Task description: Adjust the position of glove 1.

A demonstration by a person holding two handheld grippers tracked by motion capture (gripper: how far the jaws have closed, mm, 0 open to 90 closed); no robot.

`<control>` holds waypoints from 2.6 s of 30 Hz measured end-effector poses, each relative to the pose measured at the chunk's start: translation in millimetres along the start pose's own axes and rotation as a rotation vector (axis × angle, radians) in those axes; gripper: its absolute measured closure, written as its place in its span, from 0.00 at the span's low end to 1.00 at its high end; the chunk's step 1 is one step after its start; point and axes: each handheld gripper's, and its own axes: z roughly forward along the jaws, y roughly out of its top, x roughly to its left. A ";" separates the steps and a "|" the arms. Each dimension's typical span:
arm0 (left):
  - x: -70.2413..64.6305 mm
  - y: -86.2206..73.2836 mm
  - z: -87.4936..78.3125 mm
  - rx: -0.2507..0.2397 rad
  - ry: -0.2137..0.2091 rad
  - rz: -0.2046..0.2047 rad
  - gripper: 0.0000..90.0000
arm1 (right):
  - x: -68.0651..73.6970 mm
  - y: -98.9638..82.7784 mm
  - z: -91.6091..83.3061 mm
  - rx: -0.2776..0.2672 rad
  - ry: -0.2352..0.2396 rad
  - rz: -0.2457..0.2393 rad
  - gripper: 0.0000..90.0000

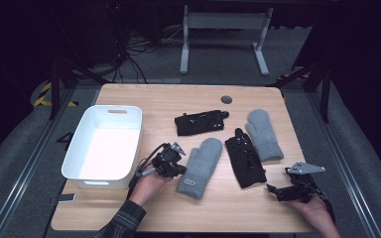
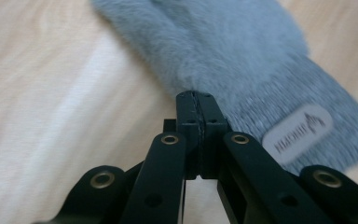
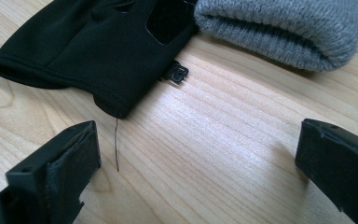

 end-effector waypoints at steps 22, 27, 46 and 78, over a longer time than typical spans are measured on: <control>-28.5 26.2 5.9 -0.045 -0.065 0.106 1.00 | 0.0 0.0 0.0 0.000 0.000 0.000 0.00; -10.9 55.0 4.7 -0.090 -0.011 0.110 1.00 | 0.0 0.0 0.0 0.000 -0.001 0.000 0.00; 35.5 107.8 59.5 -0.042 0.065 0.074 1.00 | 0.0 0.0 0.0 -0.001 0.003 -0.002 0.00; -0.6 18.8 -8.3 -0.125 0.053 0.014 0.91 | 0.2 0.3 0.4 -0.001 0.001 -0.002 0.00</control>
